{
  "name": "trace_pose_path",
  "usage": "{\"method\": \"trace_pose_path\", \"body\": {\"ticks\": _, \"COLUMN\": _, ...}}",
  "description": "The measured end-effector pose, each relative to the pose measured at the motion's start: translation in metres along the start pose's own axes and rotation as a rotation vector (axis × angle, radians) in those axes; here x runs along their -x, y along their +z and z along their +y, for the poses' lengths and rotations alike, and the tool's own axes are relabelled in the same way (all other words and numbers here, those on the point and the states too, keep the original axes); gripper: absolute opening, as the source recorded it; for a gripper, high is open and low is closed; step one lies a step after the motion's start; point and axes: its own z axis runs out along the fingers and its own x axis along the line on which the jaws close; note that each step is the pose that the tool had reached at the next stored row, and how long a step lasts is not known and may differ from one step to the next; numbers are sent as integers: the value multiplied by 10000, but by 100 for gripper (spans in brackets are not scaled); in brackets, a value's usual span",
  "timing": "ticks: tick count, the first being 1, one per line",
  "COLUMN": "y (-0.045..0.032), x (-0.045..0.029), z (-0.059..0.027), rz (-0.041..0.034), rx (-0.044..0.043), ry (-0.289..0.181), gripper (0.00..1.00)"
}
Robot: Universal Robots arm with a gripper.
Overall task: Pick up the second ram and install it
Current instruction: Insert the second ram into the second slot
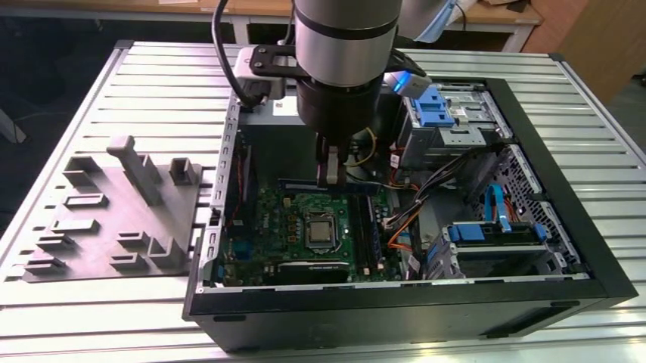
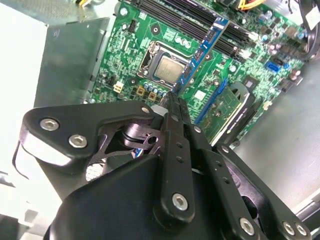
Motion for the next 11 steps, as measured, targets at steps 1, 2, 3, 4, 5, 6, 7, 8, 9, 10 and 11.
{"method": "trace_pose_path", "body": {"ticks": 1, "y": 3, "x": 0, "z": 0, "rz": 0, "rx": -9, "ry": 179, "gripper": 11}}
{"method": "trace_pose_path", "body": {"ticks": 2, "y": 5, "x": 0, "z": 0, "rz": 1, "rx": -17, "ry": 359, "gripper": 11}}
{"method": "trace_pose_path", "body": {"ticks": 3, "y": 8, "x": 0, "z": 0, "rz": 1, "rx": -26, "ry": 540, "gripper": 11}}
{"method": "trace_pose_path", "body": {"ticks": 4, "y": 11, "x": -1, "z": 0, "rz": 1, "rx": -34, "ry": 719, "gripper": 11}}
{"method": "trace_pose_path", "body": {"ticks": 5, "y": 14, "x": -1, "z": 0, "rz": 2, "rx": -43, "ry": 899, "gripper": 11}}
{"method": "trace_pose_path", "body": {"ticks": 6, "y": 17, "x": -1, "z": 0, "rz": 2, "rx": -52, "ry": 1094, "gripper": 11}}
{"method": "trace_pose_path", "body": {"ticks": 7, "y": 20, "x": -1, "z": 0, "rz": 3, "rx": -61, "ry": 1275, "gripper": 11}}
{"method": "trace_pose_path", "body": {"ticks": 8, "y": 22, "x": -1, "z": 0, "rz": 3, "rx": -69, "ry": 1453, "gripper": 11}}
{"method": "trace_pose_path", "body": {"ticks": 9, "y": 25, "x": -1, "z": 0, "rz": 4, "rx": -78, "ry": 1633, "gripper": 11}}
{"method": "trace_pose_path", "body": {"ticks": 10, "y": 28, "x": -1, "z": 0, "rz": 4, "rx": -87, "ry": 1819, "gripper": 11}}
{"method": "trace_pose_path", "body": {"ticks": 11, "y": 31, "x": -2, "z": 0, "rz": 4, "rx": -95, "ry": 1997, "gripper": 11}}
